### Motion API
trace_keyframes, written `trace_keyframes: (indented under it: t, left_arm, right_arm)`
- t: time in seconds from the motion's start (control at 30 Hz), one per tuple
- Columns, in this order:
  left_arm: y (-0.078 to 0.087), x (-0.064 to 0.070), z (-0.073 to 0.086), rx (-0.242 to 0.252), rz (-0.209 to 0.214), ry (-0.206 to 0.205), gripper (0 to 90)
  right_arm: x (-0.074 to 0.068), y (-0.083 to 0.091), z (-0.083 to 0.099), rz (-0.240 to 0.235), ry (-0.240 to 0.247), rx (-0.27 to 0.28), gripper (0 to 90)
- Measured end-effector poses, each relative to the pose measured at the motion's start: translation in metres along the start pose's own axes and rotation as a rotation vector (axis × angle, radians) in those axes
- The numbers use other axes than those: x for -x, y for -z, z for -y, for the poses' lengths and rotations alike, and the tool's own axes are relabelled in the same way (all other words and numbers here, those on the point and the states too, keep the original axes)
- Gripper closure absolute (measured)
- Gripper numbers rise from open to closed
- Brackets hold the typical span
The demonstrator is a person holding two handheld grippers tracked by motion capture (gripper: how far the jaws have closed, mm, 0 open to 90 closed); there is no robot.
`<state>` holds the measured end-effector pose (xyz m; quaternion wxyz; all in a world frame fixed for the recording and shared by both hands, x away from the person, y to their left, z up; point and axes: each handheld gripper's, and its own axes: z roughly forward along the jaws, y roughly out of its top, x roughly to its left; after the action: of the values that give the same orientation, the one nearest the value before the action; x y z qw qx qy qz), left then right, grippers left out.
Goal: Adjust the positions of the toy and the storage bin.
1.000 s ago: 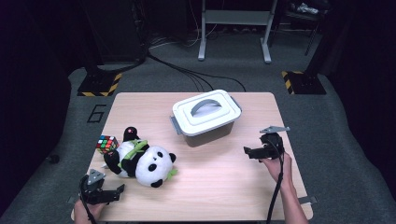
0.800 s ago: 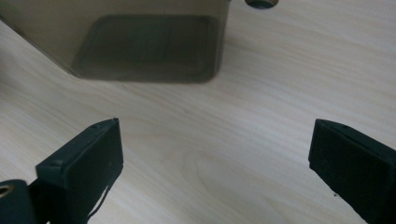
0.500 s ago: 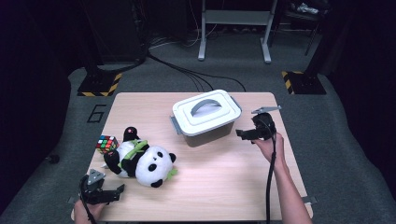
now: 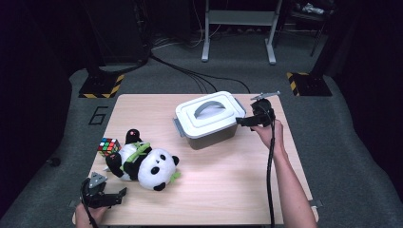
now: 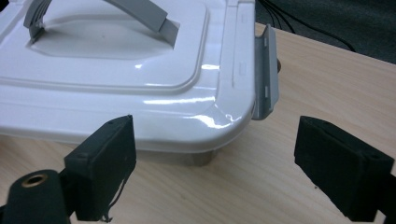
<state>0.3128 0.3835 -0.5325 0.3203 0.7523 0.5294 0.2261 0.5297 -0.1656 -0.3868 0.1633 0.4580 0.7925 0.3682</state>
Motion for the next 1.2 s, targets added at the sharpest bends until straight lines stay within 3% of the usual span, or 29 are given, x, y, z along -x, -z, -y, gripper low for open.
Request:
trace_keyframes:
  t: [0.23, 0.33, 0.5, 0.6, 0.7, 0.77, 0.8, 1.2]
  left_arm:
    - [0.000, 0.000, 0.000, -0.001, 0.002, -0.001, 0.0]
    - [0.000, 0.000, 0.000, 0.000, 0.003, 0.000, 0.0]
    - [0.000, 0.000, 0.000, 0.000, 0.002, 0.000, 0.0]
    - [0.000, 0.000, 0.000, 0.000, 0.002, -0.001, 0.0]
    - [0.000, 0.000, 0.000, 0.000, 0.002, -0.001, 0.0]
    - [0.000, 0.000, 0.000, 0.000, 0.002, -0.001, 0.0]
    - [0.000, 0.000, 0.000, 0.000, 0.002, -0.001, 0.1]
    - [0.000, 0.000, 0.000, 0.000, 0.002, 0.000, 0.1]
  right_arm:
    - [0.005, -0.007, -0.016, 0.012, -0.014, -0.003, 31.2]
    - [0.007, -0.016, -0.021, 0.006, -0.033, -0.042, 40.6]
    - [0.009, -0.027, -0.024, 0.021, -0.040, -0.072, 47.9]
    - [0.010, -0.028, -0.023, 0.003, -0.066, -0.060, 50.4]
    - [0.010, -0.027, -0.024, 0.016, -0.077, -0.056, 60.1]
    - [0.010, -0.026, -0.024, 0.020, -0.080, -0.057, 62.2]
    - [0.010, -0.025, -0.024, 0.016, -0.106, -0.062, 63.5]
    - [0.002, -0.020, -0.021, 0.058, -0.139, -0.088, 64.9]
